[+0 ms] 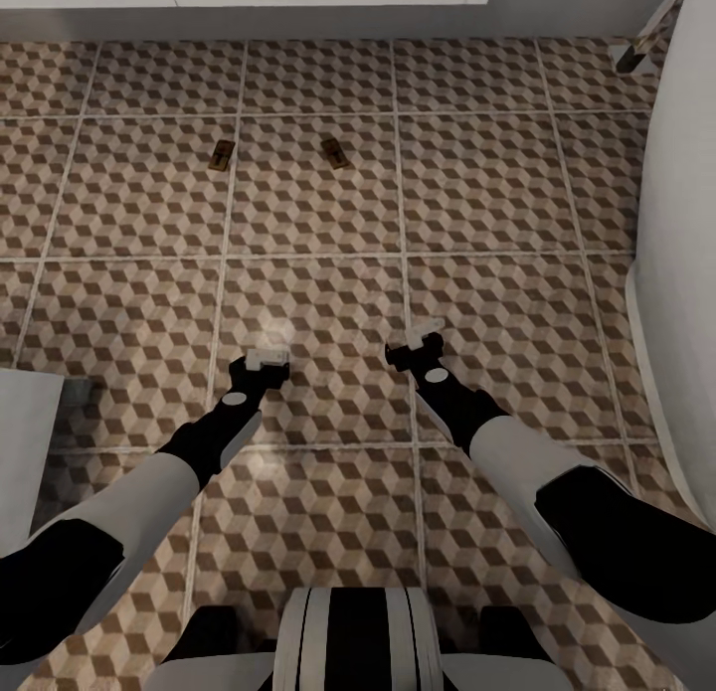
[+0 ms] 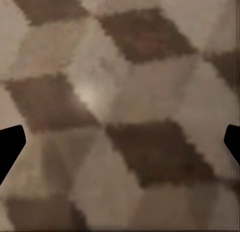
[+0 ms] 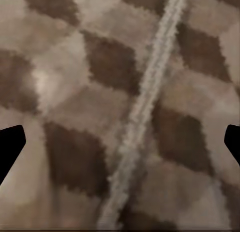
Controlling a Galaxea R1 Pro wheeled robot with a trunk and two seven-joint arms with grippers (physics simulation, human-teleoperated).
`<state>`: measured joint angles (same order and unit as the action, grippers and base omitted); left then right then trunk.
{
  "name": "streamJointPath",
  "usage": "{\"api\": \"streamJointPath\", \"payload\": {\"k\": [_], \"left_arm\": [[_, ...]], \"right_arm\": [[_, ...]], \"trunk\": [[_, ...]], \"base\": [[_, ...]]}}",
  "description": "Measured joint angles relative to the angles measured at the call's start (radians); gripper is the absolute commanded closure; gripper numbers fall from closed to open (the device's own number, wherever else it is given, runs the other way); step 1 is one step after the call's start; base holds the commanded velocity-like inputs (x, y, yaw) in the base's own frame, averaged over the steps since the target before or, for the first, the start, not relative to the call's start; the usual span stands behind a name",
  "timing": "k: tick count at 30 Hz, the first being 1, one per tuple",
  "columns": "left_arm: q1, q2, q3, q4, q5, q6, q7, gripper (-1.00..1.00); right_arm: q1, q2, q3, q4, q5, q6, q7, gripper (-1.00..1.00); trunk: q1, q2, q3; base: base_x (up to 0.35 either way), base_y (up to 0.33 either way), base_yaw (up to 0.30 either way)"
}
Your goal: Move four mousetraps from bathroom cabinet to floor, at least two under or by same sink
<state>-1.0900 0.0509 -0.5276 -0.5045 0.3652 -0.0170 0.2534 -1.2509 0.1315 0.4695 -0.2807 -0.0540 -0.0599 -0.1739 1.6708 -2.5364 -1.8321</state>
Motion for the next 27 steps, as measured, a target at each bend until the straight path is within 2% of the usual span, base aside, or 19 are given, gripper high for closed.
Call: {"api": "streamJointPath", "payload": {"k": [18, 27], "left_arm": [[0.0, 0.003, -0.007, 0.003, 0.001, 0.002, 0.001, -1.0], [0.0, 0.003, -0.007, 0.005, 0.001, 0.002, 0.001, -1.0]], "right_arm": [[0.0, 0.0, 0.001, -0.001, 0.0, 0.0, -0.001, -1.0], [0.0, -0.001, 0.0, -0.001, 0.0, 0.0, -0.001, -1.0]], "trunk": [[0.0, 0.0, 0.0], [-0.004, 0.002, 0.035]], "base": [[-0.004, 0.0, 0.0], [0.0, 0.0, 0.0]]}}
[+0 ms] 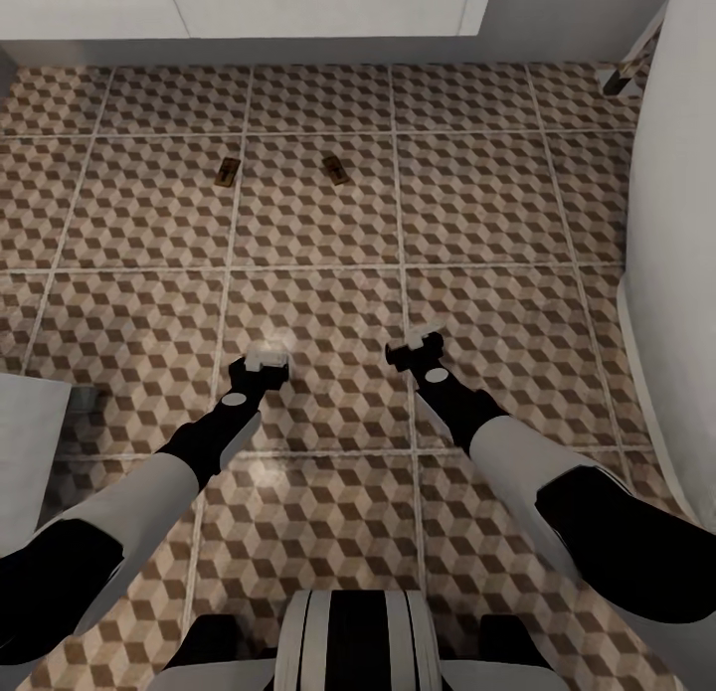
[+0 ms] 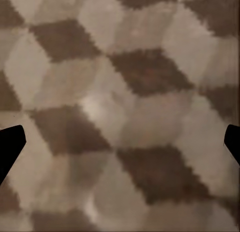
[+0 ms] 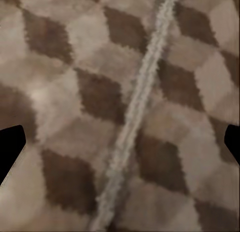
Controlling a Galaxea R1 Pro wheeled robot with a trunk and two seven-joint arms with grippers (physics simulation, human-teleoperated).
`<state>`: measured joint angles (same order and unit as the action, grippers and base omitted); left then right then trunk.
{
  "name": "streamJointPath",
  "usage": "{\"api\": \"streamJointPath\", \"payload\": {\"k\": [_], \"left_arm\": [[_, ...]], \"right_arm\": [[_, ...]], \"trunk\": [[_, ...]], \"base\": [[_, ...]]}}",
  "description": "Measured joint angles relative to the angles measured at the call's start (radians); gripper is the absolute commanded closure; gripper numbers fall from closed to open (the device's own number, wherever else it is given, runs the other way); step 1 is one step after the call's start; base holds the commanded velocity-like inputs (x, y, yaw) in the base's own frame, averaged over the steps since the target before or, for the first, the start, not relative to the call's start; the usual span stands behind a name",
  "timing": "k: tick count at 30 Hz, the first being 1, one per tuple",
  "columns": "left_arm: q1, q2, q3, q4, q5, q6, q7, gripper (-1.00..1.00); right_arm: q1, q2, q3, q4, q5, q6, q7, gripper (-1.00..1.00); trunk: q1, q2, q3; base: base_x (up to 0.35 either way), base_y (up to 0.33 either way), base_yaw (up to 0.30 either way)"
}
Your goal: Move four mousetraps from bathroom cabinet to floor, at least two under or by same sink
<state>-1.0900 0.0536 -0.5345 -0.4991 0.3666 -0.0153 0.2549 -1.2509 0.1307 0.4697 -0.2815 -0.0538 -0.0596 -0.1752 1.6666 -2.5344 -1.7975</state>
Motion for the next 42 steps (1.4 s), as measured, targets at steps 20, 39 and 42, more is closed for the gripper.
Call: {"api": "streamJointPath", "payload": {"k": [20, 39, 42], "left_arm": [[0.0, -0.001, -0.002, 0.038, 0.001, 0.0, 0.0, -1.0], [0.0, -0.001, -0.003, 0.097, 0.001, -0.001, -0.002, -1.0], [0.0, -0.001, -0.004, 0.119, 0.001, -0.001, -0.003, -1.0]], "right_arm": [[0.001, 0.0, 0.001, 0.002, -0.001, -0.001, 0.001, -1.0], [0.002, 0.001, 0.001, 0.012, -0.003, -0.002, 0.001, -1.0], [0.002, 0.003, 0.001, 0.023, -0.004, -0.01, 0.001, -1.0]], "trunk": [[-0.009, 0.005, 0.077], [-0.018, 0.009, 0.151], [-0.019, 0.01, 0.162]], "base": [[0.0, 0.0, 0.0], [0.0, 0.0, 0.0], [0.0, 0.0, 0.0]]}}
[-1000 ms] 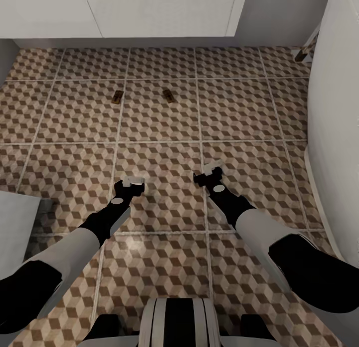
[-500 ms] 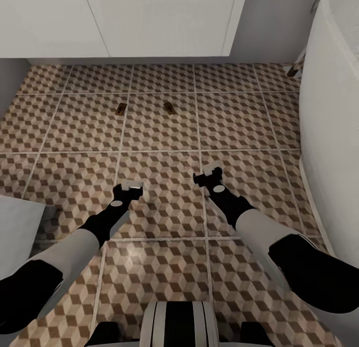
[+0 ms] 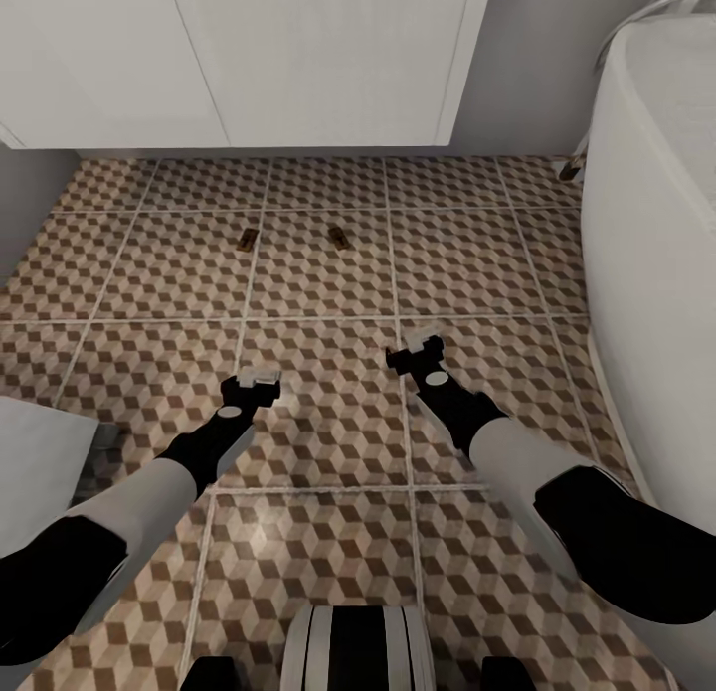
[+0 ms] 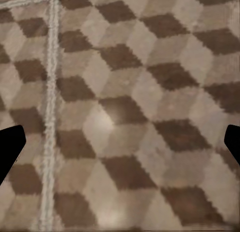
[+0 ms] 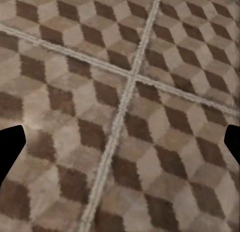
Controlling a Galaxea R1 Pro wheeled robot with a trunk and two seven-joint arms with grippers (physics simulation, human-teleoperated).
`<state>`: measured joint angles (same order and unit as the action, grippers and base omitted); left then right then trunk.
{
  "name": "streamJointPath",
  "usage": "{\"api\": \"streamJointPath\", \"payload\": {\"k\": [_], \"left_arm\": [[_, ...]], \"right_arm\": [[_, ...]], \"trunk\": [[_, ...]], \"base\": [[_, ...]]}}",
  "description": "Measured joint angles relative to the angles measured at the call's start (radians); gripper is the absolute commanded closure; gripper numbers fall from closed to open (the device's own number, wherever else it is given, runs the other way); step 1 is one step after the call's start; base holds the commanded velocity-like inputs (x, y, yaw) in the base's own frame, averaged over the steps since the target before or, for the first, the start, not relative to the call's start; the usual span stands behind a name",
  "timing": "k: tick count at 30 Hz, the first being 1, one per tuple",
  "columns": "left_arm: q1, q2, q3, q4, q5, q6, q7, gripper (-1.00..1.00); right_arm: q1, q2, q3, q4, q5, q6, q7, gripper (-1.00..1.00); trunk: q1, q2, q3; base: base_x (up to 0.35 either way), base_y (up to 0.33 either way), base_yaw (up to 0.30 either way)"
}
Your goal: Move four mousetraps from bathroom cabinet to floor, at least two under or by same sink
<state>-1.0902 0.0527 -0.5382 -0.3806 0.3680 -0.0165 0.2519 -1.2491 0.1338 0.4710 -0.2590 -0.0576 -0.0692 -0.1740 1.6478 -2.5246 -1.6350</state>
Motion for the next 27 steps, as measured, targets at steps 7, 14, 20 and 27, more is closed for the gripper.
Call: {"api": "streamJointPath", "payload": {"k": [7, 14, 20, 27], "left_arm": [[0.0, 0.0, 0.0, 0.04, 0.001, -0.003, -0.004, -1.0], [0.0, -0.009, -0.001, 0.076, 0.001, -0.006, -0.007, -1.0], [0.0, -0.015, -0.001, 0.095, 0.002, -0.007, -0.036, -1.0], [0.001, -0.018, -0.001, 0.13, 0.002, -0.008, -0.107, -1.0]], "right_arm": [[0.001, -0.001, 0.0, 0.02, 0.0, -0.028, 0.005, -1.0], [0.002, -0.002, -0.001, 0.029, -0.001, -0.035, 0.03, -1.0], [0.004, -0.001, -0.001, 0.097, -0.001, -0.096, 0.035, -1.0], [0.006, -0.002, -0.001, 0.17, -0.001, -0.169, 0.035, -1.0]], "trunk": [[-0.003, 0.002, 0.027], [-0.006, 0.003, 0.054], [-0.009, 0.005, 0.077], [-0.012, 0.006, 0.104]], "base": [[0.0, 0.0, 0.0], [0.0, 0.0, 0.0], [0.0, 0.0, 0.0], [0.0, 0.0, 0.0]]}}
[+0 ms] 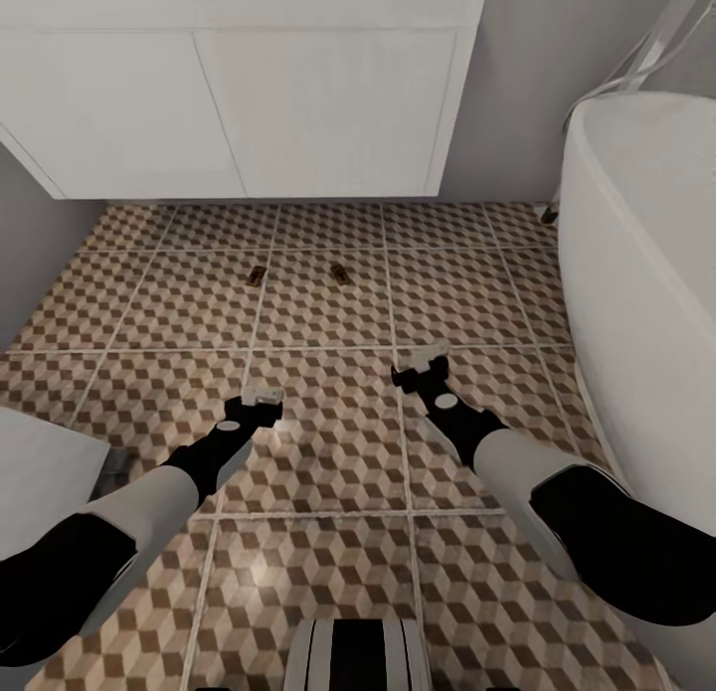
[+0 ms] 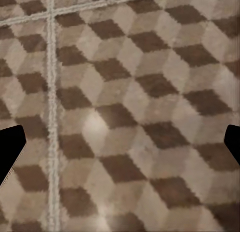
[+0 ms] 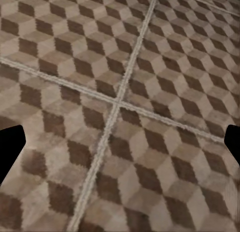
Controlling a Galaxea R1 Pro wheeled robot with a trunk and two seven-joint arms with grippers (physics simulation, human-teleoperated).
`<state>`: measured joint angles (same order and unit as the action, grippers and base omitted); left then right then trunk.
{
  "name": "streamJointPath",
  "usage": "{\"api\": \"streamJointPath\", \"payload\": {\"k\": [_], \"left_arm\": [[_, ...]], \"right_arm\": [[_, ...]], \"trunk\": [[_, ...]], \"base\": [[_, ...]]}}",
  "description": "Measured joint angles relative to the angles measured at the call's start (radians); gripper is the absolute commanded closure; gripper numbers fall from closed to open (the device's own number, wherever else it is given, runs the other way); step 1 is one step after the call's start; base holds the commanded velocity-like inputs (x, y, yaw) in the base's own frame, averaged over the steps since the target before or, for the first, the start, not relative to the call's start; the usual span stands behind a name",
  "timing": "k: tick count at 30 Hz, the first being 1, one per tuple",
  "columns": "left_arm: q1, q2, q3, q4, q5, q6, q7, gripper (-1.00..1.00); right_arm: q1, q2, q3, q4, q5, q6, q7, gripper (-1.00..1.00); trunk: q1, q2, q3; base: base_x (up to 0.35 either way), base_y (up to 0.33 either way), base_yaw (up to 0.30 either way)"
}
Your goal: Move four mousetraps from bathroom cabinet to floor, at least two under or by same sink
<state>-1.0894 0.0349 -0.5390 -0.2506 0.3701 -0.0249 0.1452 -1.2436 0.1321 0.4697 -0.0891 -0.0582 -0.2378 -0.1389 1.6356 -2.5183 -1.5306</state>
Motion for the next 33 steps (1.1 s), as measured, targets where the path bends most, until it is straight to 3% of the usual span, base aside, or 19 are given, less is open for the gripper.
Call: {"api": "streamJointPath", "payload": {"k": [12, 17, 23, 29, 33], "left_arm": [[0.022, -0.003, 0.0, 0.034, 0.0, -0.035, -0.005, -1.0], [0.052, -0.004, 0.0, 0.049, 0.001, -0.142, -0.005, -1.0], [0.071, -0.015, 0.0, 0.099, 0.002, -0.194, -0.005, -1.0], [0.083, -0.057, 0.0, 0.271, 0.004, -0.364, -0.003, -1.0], [0.094, -0.071, 0.0, 0.31, 0.004, -0.405, -0.001, -1.0]], "right_arm": [[0.02, -0.014, -0.001, 0.014, -0.001, -0.068, 0.043, -1.0], [0.024, -0.016, -0.001, 0.038, -0.001, -0.09, 0.054, -1.0], [0.049, -0.016, -0.001, 0.064, -0.001, -0.144, 0.057, -1.0], [0.124, -0.017, -0.001, 0.068, 0.001, -0.189, 0.057, -1.0], [0.163, -0.016, -0.001, 0.068, 0.002, -0.215, 0.053, -1.0]], "trunk": [[-0.005, 0.003, 0.046], [-0.008, 0.004, 0.066], [-0.01, 0.005, 0.089], [-0.013, 0.007, 0.112], [-0.015, 0.008, 0.128]], "base": [[0.0, 0.0, 0.0], [0.0, 0.0, 0.0], [0.0, 0.0, 0.0], [0.0, 0.0, 0.0], [0.0, 0.0, 0.0]]}}
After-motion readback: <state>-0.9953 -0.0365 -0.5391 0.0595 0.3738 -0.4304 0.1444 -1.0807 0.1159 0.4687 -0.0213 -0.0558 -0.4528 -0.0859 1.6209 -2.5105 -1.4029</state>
